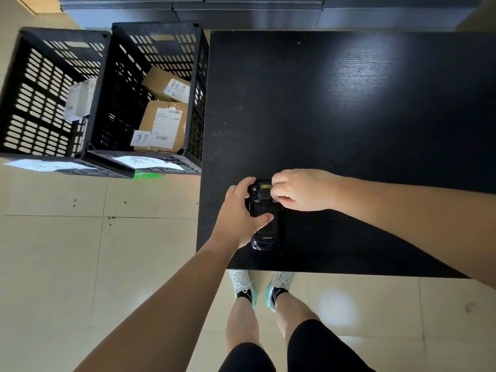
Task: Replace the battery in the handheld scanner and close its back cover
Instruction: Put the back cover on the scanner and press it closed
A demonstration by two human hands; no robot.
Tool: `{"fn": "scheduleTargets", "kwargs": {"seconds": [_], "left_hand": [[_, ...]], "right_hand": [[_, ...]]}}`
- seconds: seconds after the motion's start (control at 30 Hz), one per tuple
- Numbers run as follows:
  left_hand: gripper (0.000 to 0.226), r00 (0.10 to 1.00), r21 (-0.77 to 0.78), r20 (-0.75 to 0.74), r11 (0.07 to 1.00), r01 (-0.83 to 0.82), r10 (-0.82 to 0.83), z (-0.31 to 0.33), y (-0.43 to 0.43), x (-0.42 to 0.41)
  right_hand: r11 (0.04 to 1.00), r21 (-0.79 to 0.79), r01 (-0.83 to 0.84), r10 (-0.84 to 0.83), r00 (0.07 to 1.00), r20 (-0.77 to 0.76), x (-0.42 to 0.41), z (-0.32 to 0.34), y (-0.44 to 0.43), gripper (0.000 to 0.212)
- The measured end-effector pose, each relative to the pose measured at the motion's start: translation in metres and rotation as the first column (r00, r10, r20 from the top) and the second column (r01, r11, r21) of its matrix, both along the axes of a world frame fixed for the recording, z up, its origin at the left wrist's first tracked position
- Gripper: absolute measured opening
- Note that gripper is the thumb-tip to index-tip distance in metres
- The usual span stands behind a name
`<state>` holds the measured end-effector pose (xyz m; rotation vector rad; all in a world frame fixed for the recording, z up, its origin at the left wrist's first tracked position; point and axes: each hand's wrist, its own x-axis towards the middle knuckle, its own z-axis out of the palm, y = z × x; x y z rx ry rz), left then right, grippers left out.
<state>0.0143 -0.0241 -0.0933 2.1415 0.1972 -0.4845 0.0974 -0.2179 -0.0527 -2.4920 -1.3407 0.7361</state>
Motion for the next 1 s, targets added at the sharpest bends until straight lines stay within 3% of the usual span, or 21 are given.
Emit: {"fn": "scheduleTargets", "kwargs": {"seconds": [0.2, 0.4, 0.67, 1.0], "left_hand": [[0.083, 1.000, 0.007, 0.000, 1.000, -0.009, 0.009, -0.002, -0.001, 0.000], [0.082, 1.000, 0.002, 0.013, 1.000, -0.010, 0.010, -0.002, -0.001, 0.000], [0.081, 0.999, -0.004, 0.030, 1.000, -0.021, 0.021, -0.001, -0.003, -0.001], [0.082, 0.999, 0.004, 0.048, 1.000, -0.009, 0.009, -0.003, -0.004, -0.001]], "right_hand": [[0.997, -0.084, -0.001, 0.002, 1.000, 0.007, -0.002, 0.003, 0.007, 0.020], [0.980, -0.107, 0.169, -0.170, 0.985, 0.004, -0.015, 0.002, 0.013, 0.020], [0.816, -0.114, 0.567, -0.576, 0.815, -0.068, -0.037, -0.001, 0.022, 0.018], [0.696, -0.084, 0.713, -0.717, 0.695, -0.048, -0.050, -0.002, 0.033, 0.017]]}}
